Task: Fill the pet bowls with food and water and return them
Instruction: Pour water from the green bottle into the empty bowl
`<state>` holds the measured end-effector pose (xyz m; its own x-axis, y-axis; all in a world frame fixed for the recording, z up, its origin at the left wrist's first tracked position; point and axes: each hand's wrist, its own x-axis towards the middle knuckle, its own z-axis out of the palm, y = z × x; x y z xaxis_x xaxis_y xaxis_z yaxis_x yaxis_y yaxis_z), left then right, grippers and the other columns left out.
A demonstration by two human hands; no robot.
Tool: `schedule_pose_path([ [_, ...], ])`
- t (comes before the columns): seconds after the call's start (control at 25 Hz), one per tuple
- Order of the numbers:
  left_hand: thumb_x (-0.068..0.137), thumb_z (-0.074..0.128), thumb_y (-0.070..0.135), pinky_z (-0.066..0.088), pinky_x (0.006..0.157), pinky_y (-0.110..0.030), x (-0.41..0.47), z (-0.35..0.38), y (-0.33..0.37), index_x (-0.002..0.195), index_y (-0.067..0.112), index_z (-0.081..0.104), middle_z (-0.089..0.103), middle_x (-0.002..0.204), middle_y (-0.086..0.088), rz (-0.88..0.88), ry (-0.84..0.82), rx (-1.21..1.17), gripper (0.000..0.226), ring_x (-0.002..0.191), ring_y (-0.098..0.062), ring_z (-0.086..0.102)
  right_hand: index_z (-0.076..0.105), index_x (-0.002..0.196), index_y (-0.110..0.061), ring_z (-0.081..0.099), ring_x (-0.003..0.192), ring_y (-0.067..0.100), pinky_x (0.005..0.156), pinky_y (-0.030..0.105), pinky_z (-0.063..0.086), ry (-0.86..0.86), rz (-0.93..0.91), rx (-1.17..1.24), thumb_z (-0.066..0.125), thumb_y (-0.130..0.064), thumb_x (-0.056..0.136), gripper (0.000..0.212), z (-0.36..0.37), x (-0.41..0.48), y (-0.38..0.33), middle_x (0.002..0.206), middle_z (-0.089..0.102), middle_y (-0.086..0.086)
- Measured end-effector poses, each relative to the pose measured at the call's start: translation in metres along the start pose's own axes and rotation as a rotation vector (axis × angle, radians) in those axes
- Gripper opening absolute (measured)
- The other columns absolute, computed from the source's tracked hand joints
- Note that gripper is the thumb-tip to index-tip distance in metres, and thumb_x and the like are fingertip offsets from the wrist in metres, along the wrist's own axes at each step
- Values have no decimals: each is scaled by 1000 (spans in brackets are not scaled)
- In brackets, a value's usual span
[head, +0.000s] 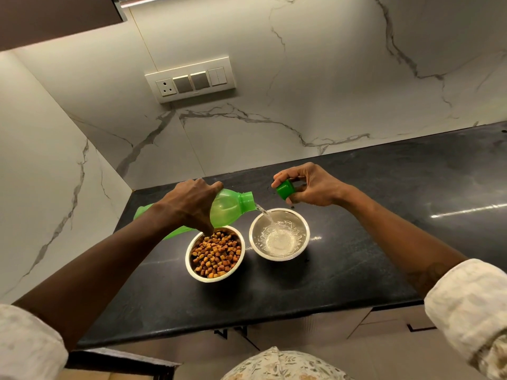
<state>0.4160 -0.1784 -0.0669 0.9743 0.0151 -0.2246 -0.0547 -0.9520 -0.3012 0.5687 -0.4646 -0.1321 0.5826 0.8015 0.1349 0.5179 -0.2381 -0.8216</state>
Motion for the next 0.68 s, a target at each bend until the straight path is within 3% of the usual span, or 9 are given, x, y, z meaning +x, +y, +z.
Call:
schedule_pose_path([
  [0.28,57,96,56,62,66,-37,-4,-6,-4,151,13,40,68,102,-8,3,24,5,118,78,-22,64,75,117,-23,62,128,23,103,43,59,5,5,-1,84,4,78,49,1,0,2,135,66,1],
  [0.44,57,96,54,54,58,-31,-6,-9,-6,149,12,41,68,97,-7,-1,37,3,115,73,-20,62,74,116,-25,62,127,23,103,42,58,6,8,12,84,3,78,49,2,1,1,135,66,1],
  [0.56,58,96,52,58,61,-32,-7,-10,-8,150,12,42,69,99,-7,5,47,-14,114,74,-20,63,74,115,-28,63,127,24,103,43,58,9,14,21,84,4,78,50,1,1,-1,135,66,2],
  [0.68,61,96,49,52,59,-29,-8,-14,-9,153,12,40,65,97,-5,4,54,-27,114,73,-19,60,74,116,-27,63,126,24,103,45,59,11,10,19,84,4,78,50,1,3,-1,133,67,2],
])
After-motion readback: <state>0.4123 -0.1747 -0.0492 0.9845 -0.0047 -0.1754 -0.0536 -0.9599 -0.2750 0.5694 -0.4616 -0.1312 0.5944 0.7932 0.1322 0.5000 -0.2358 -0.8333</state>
